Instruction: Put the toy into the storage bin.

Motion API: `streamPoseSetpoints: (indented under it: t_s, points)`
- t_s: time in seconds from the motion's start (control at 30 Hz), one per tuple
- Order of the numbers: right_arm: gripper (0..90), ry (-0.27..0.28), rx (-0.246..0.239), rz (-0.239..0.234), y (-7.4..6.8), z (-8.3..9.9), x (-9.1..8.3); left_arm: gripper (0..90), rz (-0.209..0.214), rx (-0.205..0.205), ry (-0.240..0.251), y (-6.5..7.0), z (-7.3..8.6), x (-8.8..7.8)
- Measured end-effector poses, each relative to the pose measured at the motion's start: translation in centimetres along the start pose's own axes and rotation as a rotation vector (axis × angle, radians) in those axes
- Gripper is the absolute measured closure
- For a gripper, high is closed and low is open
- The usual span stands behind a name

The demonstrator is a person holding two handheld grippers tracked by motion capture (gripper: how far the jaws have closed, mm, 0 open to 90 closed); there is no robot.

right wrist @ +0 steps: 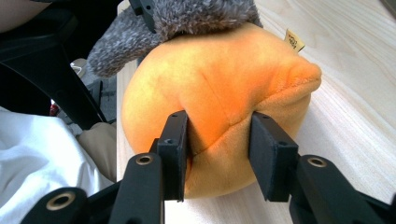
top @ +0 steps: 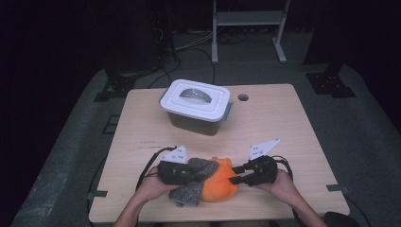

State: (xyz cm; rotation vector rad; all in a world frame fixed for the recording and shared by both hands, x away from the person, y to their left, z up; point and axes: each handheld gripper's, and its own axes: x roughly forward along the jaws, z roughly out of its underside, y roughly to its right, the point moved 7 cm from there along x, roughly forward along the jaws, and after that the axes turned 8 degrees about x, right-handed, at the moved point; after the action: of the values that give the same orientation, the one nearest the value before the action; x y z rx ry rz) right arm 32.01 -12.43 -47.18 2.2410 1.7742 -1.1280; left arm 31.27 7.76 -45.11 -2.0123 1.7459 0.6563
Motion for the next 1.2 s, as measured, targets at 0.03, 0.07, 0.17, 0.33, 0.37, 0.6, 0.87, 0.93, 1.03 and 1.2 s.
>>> streamPoseSetpoints:
  t_s: [0.03, 0.07, 0.17, 0.33, 0.37, 0.6, 0.87, 0.93, 1.03, 1.2]
  points:
    - [57.5, -0.008, -0.001, 0.001, 0.0, -0.1, 0.0, 75.4, -0.001, -0.001, -0.002, 0.0, 0.2, -0.1]
    - [57.2, -0.014, -0.004, 0.004, 0.0, -0.2, -0.1, 75.3, -0.002, -0.002, -0.002, 0.1, 0.3, -0.2]
    - [56.7, -0.021, -0.01, 0.008, 0.0, -0.2, -0.2, 75.2, -0.002, -0.006, -0.004, 0.3, 0.8, -0.5]
    - [50.6, -0.03, -0.01, -0.032, -0.2, -0.3, -0.3, 75.4, 0.023, -0.031, 0.023, 0.3, 1.3, -0.6]
    - [47.0, -0.038, -0.002, -0.045, -0.2, -0.5, -0.5, 75.6, 0.025, -0.028, 0.025, 0.3, 1.2, -0.5]
    - [27.9, -0.046, 0.085, -0.042, 1.0, -1.8, -0.2, 75.7, 0.07, 0.003, 0.034, 1.0, 0.3, 0.2]
    - [56.2, -0.029, 0.067, -0.017, 1.2, -1.4, 0.7, 76.7, 0.063, -0.017, 0.046, 0.7, 0.1, 0.3]
    - [62.9, -0.004, 0.043, 0.005, 1.1, -1.6, 0.4, 76.9, 0.055, -0.022, 0.058, 0.4, -0.3, 0.1]
    - [66.5, 0.064, -0.009, 0.056, 0.9, -2.5, -0.4, 77.2, 0.014, -0.03, 0.082, -0.7, -1.3, -0.4]
    - [66.5, 0.114, -0.144, 0.194, 0.6, -3.5, -0.6, 77.2, -0.042, -0.055, 0.109, -2.8, -3.1, -0.2]
